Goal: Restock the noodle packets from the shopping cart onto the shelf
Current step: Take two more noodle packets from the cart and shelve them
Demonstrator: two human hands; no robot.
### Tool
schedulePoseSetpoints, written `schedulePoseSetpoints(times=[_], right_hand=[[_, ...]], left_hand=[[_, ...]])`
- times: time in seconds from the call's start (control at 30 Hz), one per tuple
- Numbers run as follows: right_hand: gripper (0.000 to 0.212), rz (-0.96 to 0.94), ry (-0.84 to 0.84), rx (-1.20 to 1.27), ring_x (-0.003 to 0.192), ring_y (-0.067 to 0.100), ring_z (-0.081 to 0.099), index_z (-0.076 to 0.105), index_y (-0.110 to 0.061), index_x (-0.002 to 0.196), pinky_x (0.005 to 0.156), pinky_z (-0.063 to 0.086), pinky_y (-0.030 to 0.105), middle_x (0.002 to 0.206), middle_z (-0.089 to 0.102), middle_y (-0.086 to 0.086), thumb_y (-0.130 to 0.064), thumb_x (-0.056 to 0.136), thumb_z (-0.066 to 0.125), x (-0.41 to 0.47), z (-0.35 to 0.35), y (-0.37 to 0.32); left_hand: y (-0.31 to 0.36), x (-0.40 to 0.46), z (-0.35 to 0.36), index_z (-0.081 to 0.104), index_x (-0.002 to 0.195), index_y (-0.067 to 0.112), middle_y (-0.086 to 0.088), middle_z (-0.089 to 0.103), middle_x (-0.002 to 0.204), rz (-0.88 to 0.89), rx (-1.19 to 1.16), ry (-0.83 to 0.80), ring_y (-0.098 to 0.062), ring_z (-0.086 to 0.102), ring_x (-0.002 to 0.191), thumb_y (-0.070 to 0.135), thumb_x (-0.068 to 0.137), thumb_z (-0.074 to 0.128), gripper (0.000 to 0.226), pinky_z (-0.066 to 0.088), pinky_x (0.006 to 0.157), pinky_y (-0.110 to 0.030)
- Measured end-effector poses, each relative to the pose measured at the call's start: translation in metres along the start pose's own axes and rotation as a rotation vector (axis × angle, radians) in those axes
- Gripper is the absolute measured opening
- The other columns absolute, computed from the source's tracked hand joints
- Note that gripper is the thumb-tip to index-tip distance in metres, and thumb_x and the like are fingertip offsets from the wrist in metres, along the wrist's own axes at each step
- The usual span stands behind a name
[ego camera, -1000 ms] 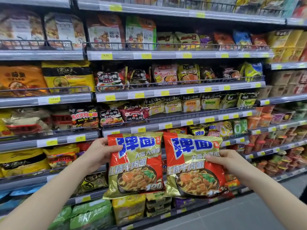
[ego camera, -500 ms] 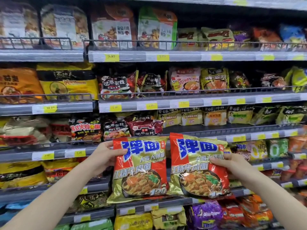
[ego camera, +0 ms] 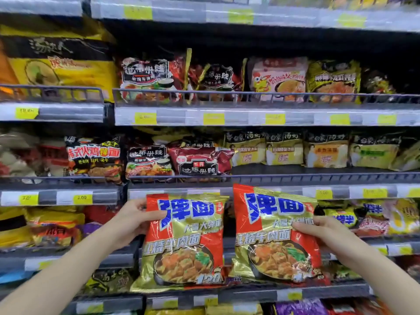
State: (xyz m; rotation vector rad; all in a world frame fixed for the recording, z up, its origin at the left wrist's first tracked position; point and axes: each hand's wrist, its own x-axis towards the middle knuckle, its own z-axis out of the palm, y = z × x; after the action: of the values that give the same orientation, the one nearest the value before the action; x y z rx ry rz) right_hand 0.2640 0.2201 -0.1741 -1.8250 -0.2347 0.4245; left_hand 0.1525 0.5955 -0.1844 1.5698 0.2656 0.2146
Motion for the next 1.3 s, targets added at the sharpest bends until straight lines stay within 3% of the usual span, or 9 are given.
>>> schedulePoseSetpoints(times=[0.1, 0.2, 0.33, 0.43, 0.63, 0.73, 0.83, 0.93, 1.3], right_hand=[[0.030, -0.011, -0.007, -0.012, 0.058, 0.021, 0.070, 0.065, 0.000, 0.094, 0.053, 0.053, 0.026, 0.075, 0.074, 0.015, -0.022, 0.076, 0.071, 0.030, 0.004, 0.041], [0.039, -0.010, -0.019, -0.013, 0.057, 0.022, 0.068, 0.062, -0.001, 0.091, 0.057, 0.053, 0.029, 0.074, 0.073, 0.017, -0.029, 0.065, 0.073, 0.058, 0.015, 0.085], [0.034, -0.065, 0.015, 0.021, 0.051, 0.019, 0.063, 0.057, -0.006, 0.080, 0.051, 0.048, 0.027, 0.067, 0.068, 0.013, -0.029, 0.062, 0.074, 0.094, 0.033, 0.135], [0.023, -0.139, 0.027, -0.008, 0.051, 0.017, 0.058, 0.057, -0.008, 0.075, 0.054, 0.043, 0.028, 0.058, 0.064, 0.006, -0.024, 0.073, 0.072, 0.114, 0.045, 0.163], [0.018, -0.226, 0.030, -0.024, 0.046, 0.012, 0.057, 0.059, -0.006, 0.075, 0.050, 0.044, 0.024, 0.052, 0.063, 0.002, -0.020, 0.085, 0.065, 0.135, 0.058, 0.209], [0.016, -0.231, 0.013, 0.002, 0.040, 0.009, 0.057, 0.060, -0.006, 0.076, 0.041, 0.046, 0.021, 0.054, 0.065, 0.003, -0.020, 0.081, 0.065, 0.140, 0.059, 0.216], [0.019, -0.247, 0.025, -0.011, 0.041, 0.009, 0.058, 0.060, -0.006, 0.076, 0.046, 0.048, 0.024, 0.057, 0.064, 0.004, -0.023, 0.076, 0.067, 0.145, 0.058, 0.215], [0.017, -0.271, 0.077, -0.016, 0.043, 0.008, 0.062, 0.063, -0.005, 0.080, 0.044, 0.052, 0.022, 0.054, 0.066, 0.002, -0.022, 0.083, 0.065, 0.150, 0.052, 0.204], [0.021, -0.375, 0.332, 0.133, 0.053, 0.014, 0.065, 0.064, -0.004, 0.095, 0.051, 0.057, 0.027, 0.069, 0.068, 0.006, -0.020, 0.083, 0.071, 0.201, 0.041, 0.145]], left_hand=[[-0.046, 0.022, -0.001, 0.064, 0.096, 0.007, -0.016, 0.073, 0.090, 0.040, 0.003, 0.011, -0.024, 0.070, 0.070, 0.031, 0.034, 0.094, 0.074, 0.055, 0.061, -0.033], [-0.094, 0.046, 0.001, 0.065, 0.097, 0.008, -0.013, 0.073, 0.086, 0.094, 0.007, 0.028, -0.024, 0.069, 0.068, 0.040, 0.020, 0.095, 0.089, 0.056, 0.064, -0.034], [-0.143, 0.070, 0.007, 0.064, 0.092, 0.009, -0.009, 0.073, 0.080, 0.148, -0.027, 0.068, -0.020, 0.069, 0.063, 0.016, 0.041, 0.089, 0.058, 0.057, 0.062, -0.033], [-0.175, 0.083, 0.010, 0.064, 0.093, 0.008, -0.008, 0.074, 0.076, 0.195, -0.026, 0.074, -0.018, 0.069, 0.058, 0.005, 0.057, 0.079, 0.039, 0.056, 0.059, -0.032], [-0.215, 0.100, 0.014, 0.063, 0.097, 0.008, -0.007, 0.074, 0.075, 0.296, 0.009, 0.073, -0.018, 0.070, 0.061, 0.010, 0.070, 0.068, 0.027, 0.059, 0.058, -0.032], [-0.222, 0.104, 0.014, 0.064, 0.099, 0.010, -0.006, 0.074, 0.077, 0.339, 0.032, 0.074, -0.017, 0.070, 0.062, 0.012, 0.074, 0.067, 0.025, 0.059, 0.060, -0.032], [-0.220, 0.105, 0.014, 0.063, 0.098, 0.009, -0.004, 0.074, 0.073, 0.357, 0.032, 0.063, -0.014, 0.069, 0.058, 0.011, 0.082, 0.063, 0.016, 0.058, 0.054, -0.027], [-0.215, 0.106, 0.014, 0.062, 0.094, 0.010, -0.003, 0.074, 0.069, 0.383, 0.027, 0.055, -0.012, 0.069, 0.058, 0.016, 0.073, 0.065, 0.022, 0.053, 0.048, -0.022], [-0.205, 0.116, -0.008, 0.062, 0.100, 0.009, -0.006, 0.075, 0.079, 0.444, 0.023, 0.068, -0.017, 0.071, 0.067, 0.022, 0.064, 0.069, 0.039, 0.059, 0.061, -0.029]])
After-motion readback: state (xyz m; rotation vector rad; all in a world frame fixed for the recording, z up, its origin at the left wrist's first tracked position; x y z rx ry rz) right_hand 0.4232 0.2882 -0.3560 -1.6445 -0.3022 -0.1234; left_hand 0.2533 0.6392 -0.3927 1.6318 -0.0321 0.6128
